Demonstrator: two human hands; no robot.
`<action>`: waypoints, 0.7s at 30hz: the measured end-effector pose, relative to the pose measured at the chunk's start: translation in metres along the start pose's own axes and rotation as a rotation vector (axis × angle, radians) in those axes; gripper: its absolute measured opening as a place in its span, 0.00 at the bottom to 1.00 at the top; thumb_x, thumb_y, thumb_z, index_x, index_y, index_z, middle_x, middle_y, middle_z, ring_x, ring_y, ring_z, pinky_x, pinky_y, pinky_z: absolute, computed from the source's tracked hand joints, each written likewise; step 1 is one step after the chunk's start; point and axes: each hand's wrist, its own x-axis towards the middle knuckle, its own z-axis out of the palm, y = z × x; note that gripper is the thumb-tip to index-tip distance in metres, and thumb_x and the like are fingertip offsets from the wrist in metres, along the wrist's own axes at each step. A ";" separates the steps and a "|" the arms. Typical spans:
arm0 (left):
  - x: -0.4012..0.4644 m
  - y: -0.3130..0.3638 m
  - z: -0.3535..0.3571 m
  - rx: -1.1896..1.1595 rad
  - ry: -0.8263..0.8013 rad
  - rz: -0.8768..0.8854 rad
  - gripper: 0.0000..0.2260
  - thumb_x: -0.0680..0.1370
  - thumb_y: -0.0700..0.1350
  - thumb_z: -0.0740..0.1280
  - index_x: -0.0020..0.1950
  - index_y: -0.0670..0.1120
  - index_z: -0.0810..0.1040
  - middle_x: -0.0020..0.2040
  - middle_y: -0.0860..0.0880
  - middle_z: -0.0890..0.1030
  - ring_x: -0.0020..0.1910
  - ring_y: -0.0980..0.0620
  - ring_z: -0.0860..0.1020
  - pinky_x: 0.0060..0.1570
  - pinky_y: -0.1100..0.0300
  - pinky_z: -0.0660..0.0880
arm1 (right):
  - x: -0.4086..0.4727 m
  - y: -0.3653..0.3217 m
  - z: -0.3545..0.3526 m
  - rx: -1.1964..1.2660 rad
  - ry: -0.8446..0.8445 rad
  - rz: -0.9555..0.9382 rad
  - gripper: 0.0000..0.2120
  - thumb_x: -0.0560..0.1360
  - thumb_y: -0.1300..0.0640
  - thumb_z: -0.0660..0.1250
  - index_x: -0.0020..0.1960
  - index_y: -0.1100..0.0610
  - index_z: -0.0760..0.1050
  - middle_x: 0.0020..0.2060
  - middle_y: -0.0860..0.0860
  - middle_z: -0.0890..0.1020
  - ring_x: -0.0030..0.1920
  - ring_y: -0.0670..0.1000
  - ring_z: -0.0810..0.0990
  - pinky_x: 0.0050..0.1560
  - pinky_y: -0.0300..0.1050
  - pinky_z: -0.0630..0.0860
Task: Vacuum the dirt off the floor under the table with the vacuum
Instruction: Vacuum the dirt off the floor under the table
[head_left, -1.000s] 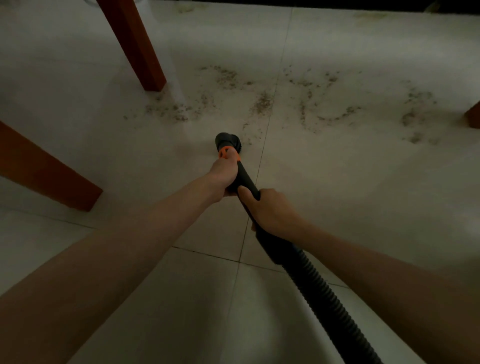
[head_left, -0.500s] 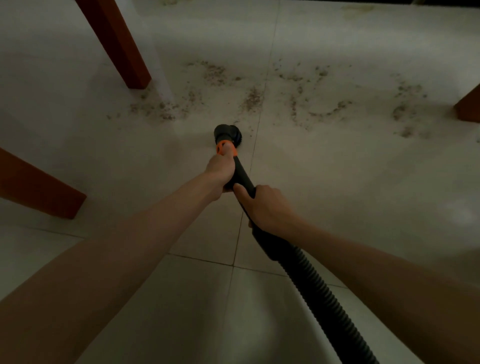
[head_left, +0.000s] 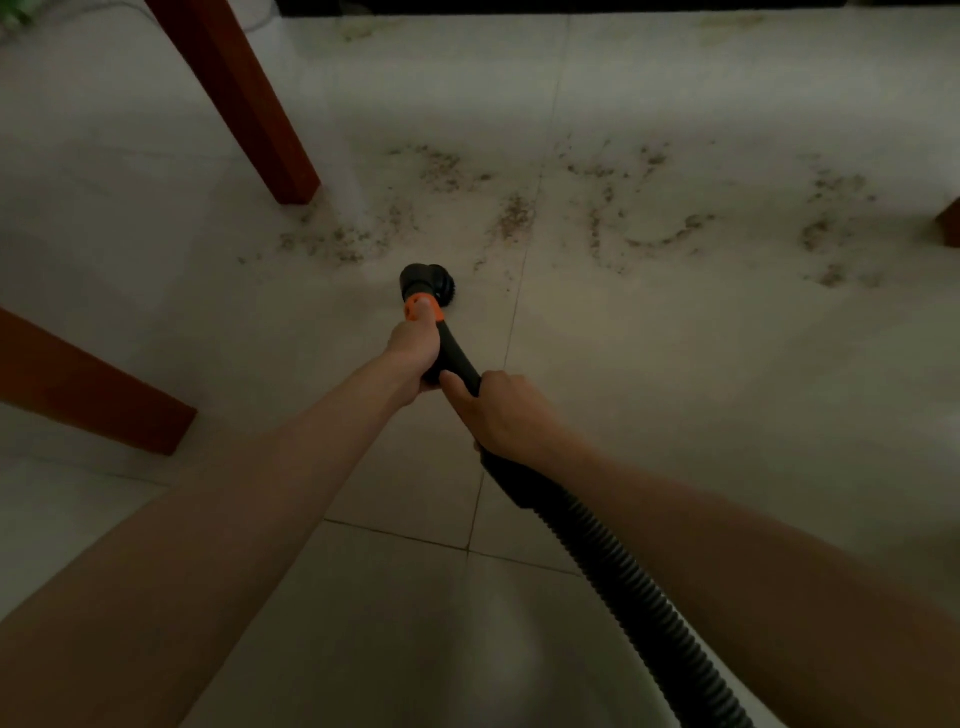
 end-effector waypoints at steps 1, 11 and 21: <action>-0.003 0.003 0.007 0.007 -0.003 0.001 0.21 0.82 0.57 0.47 0.58 0.41 0.67 0.40 0.45 0.72 0.39 0.48 0.73 0.44 0.56 0.72 | 0.000 0.005 -0.004 0.012 0.007 0.007 0.25 0.80 0.39 0.51 0.36 0.57 0.66 0.37 0.56 0.80 0.34 0.54 0.78 0.34 0.43 0.74; -0.022 0.011 0.082 0.109 -0.083 0.082 0.24 0.82 0.58 0.47 0.60 0.40 0.69 0.47 0.42 0.74 0.49 0.43 0.75 0.47 0.52 0.76 | -0.013 0.066 -0.032 0.160 0.095 0.118 0.23 0.80 0.40 0.52 0.37 0.56 0.67 0.40 0.59 0.83 0.40 0.58 0.83 0.44 0.50 0.80; -0.020 0.004 0.048 0.141 0.003 0.028 0.21 0.82 0.57 0.46 0.53 0.41 0.67 0.39 0.44 0.71 0.46 0.45 0.73 0.46 0.54 0.74 | -0.015 0.037 -0.011 0.205 0.030 0.044 0.23 0.80 0.40 0.53 0.38 0.57 0.68 0.41 0.59 0.83 0.40 0.58 0.83 0.44 0.51 0.81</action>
